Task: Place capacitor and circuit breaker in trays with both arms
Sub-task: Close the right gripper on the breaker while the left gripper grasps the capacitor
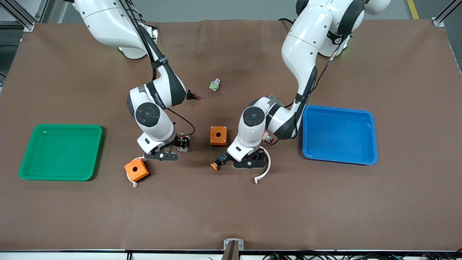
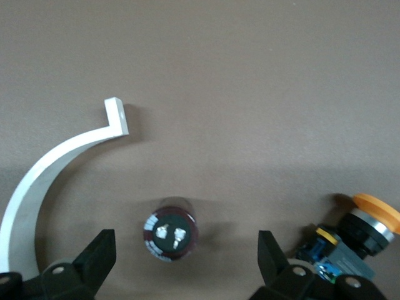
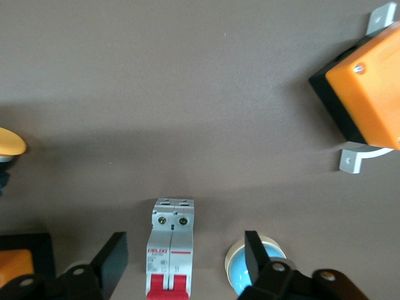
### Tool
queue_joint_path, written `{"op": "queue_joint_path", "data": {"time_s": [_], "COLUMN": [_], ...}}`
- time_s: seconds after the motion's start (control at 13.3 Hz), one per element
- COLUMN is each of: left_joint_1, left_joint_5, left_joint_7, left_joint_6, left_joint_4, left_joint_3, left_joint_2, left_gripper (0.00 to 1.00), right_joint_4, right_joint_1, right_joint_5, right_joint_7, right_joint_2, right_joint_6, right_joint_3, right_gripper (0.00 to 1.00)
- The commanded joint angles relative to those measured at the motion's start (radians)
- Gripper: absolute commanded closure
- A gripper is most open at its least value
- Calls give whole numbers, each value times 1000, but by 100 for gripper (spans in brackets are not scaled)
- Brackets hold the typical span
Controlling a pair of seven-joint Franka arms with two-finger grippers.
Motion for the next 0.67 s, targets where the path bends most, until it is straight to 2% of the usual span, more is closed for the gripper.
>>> {"op": "queue_joint_path", "data": {"time_s": [0.0, 0.07, 0.15, 0.22, 0.45, 0.6], "left_joint_1": [-14, -13, -10, -8, -8, -8], "left_joint_5": [22, 22, 22, 22, 23, 23], "left_joint_7": [-25, -23, -22, -18, -2, 0], "left_joint_6": [-39, -39, -39, -39, -39, -39], "left_joint_4": [27, 27, 27, 27, 27, 27], "left_joint_3": [20, 20, 20, 23, 40, 54], "left_joint_2": [3, 3, 3, 3, 5, 5], "left_gripper": [6, 16, 31, 38, 39, 40], "right_joint_4": [17, 17, 19, 19, 19, 17], "right_joint_1": [8, 6, 6, 6, 8, 11], "right_joint_5": [21, 21, 27, 44, 50, 50], "right_joint_7": [2, 2, 2, 0, -10, -15], "right_joint_2": [47, 58, 66, 66, 79, 89], "right_joint_6": [21, 30, 30, 30, 30, 29], "right_joint_3": [2, 11, 13, 13, 13, 19], "right_gripper": [19, 19, 19, 19, 19, 25]}}
